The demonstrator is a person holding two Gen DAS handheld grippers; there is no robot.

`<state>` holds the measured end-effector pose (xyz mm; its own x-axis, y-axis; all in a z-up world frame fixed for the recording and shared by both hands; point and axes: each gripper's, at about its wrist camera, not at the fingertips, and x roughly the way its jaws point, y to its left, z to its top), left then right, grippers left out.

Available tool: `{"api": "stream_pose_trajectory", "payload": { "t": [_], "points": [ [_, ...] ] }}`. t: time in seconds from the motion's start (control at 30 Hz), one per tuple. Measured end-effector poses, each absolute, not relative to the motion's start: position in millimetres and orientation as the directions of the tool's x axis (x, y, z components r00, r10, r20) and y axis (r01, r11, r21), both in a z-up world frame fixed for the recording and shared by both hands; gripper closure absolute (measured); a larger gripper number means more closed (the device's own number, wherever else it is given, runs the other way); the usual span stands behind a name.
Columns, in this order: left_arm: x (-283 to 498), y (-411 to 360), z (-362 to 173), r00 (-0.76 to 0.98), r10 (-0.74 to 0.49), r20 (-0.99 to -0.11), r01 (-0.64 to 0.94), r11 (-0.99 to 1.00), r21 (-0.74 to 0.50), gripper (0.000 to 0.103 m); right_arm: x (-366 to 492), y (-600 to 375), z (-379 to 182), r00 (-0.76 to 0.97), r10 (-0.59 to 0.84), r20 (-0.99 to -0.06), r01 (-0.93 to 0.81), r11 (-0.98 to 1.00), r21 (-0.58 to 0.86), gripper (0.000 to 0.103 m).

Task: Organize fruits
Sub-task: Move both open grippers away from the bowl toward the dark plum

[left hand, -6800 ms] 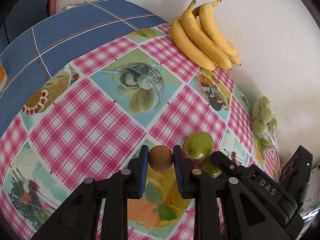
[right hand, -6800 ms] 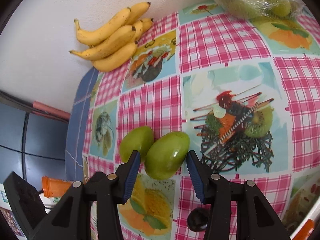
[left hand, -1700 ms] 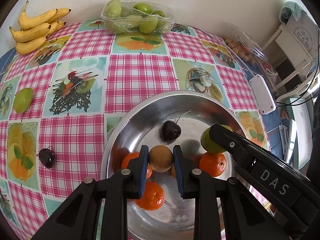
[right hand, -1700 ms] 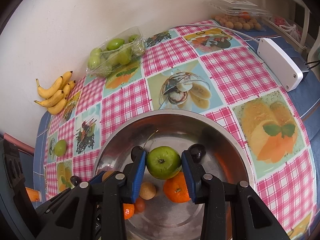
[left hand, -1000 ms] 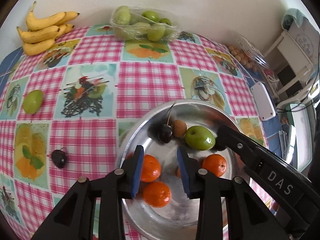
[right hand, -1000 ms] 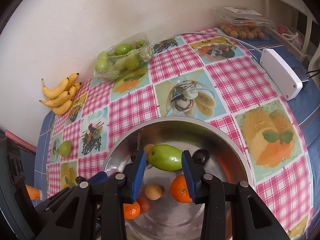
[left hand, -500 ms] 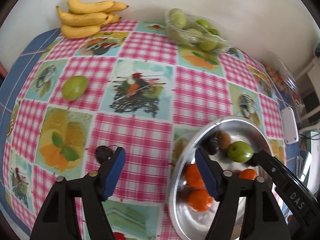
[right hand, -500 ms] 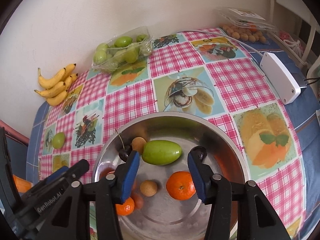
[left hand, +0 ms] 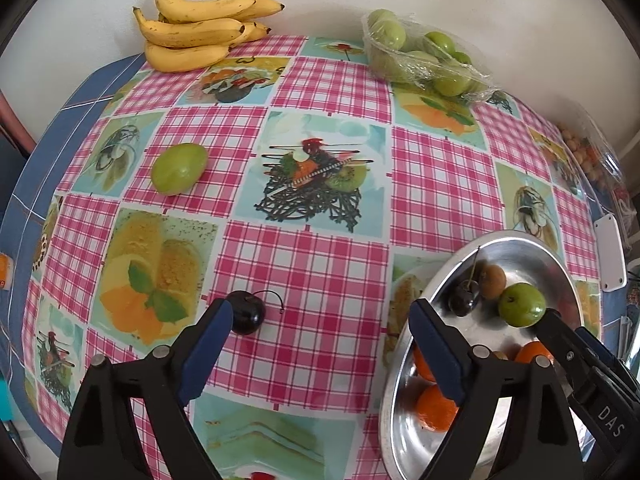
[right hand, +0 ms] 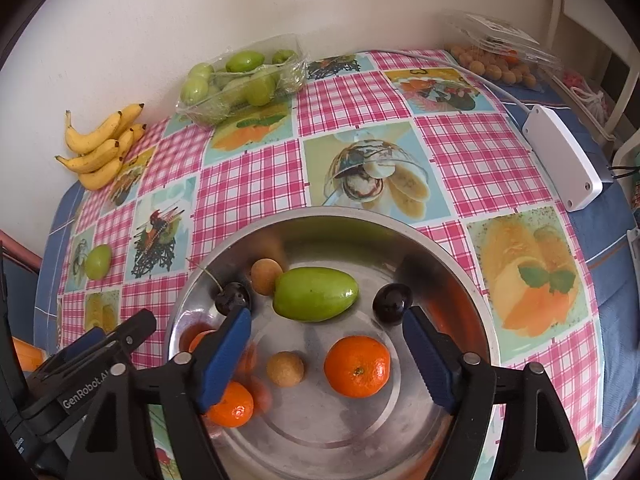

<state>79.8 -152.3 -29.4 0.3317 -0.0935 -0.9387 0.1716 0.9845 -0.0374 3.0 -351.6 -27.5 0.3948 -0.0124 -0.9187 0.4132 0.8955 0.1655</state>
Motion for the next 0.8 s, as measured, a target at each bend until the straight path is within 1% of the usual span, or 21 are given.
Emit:
{"api": "stream_pose_trajectory", "payload": {
  "t": [0.07,0.13,0.17,0.47,0.5,0.57,0.6,0.67,0.7,0.77,0.8],
  "points": [
    [80.6,-151.3,-31.3,0.331,-0.089,-0.939,0.172,0.985,-0.033,0.013,3.1,-351.2,-29.5,0.389,-0.014,-0.921,0.413,0.896,0.161,0.020],
    [80.7,-151.1,-32.6,0.328,-0.086,-0.941,0.171,0.985,-0.031,0.012,3.5,-350.6,-31.3,0.383,-0.015,-0.924,0.412,0.898,0.157,0.014],
    [81.1,-150.7,-33.6,0.326,-0.085,-0.942,0.170,0.985,-0.031,0.012,3.7,-350.0,-31.9,0.381,-0.015,-0.924,0.411,0.898,0.155,0.012],
    [81.7,-151.4,-35.9,0.323,-0.072,-0.944,0.170,0.985,-0.017,0.012,4.9,-348.2,-33.4,0.375,-0.018,-0.927,0.404,0.903,0.146,0.010],
    [81.7,-151.1,-35.9,0.325,-0.071,-0.943,0.169,0.985,-0.016,0.012,5.0,-348.0,-33.4,0.375,-0.018,-0.927,0.403,0.904,0.145,0.009],
    [81.7,-150.5,-35.8,0.327,-0.069,-0.943,0.168,0.986,-0.014,0.012,5.1,-347.7,-33.1,0.377,-0.021,-0.926,0.401,0.905,0.142,0.002],
    [81.8,-150.2,-35.9,0.327,-0.069,-0.943,0.167,0.986,-0.014,0.012,5.1,-347.6,-32.9,0.378,-0.024,-0.925,0.400,0.906,0.140,0.000],
    [82.2,-150.0,-36.3,0.326,-0.067,-0.943,0.166,0.986,-0.013,0.012,5.3,-347.8,-32.6,0.379,-0.021,-0.925,0.399,0.906,0.143,0.000],
    [82.3,-149.9,-36.6,0.325,-0.066,-0.944,0.166,0.986,-0.012,0.011,5.2,-347.8,-32.8,0.379,-0.020,-0.925,0.399,0.906,0.144,0.000],
    [82.3,-149.9,-37.1,0.323,-0.063,-0.944,0.165,0.986,-0.010,0.004,5.3,-347.6,-33.2,0.376,-0.024,-0.926,0.397,0.907,0.138,0.000],
    [82.4,-149.8,-37.0,0.324,-0.064,-0.944,0.164,0.986,-0.010,0.004,5.2,-347.5,-33.4,0.375,-0.026,-0.927,0.396,0.908,0.135,0.000]
  ]
}}
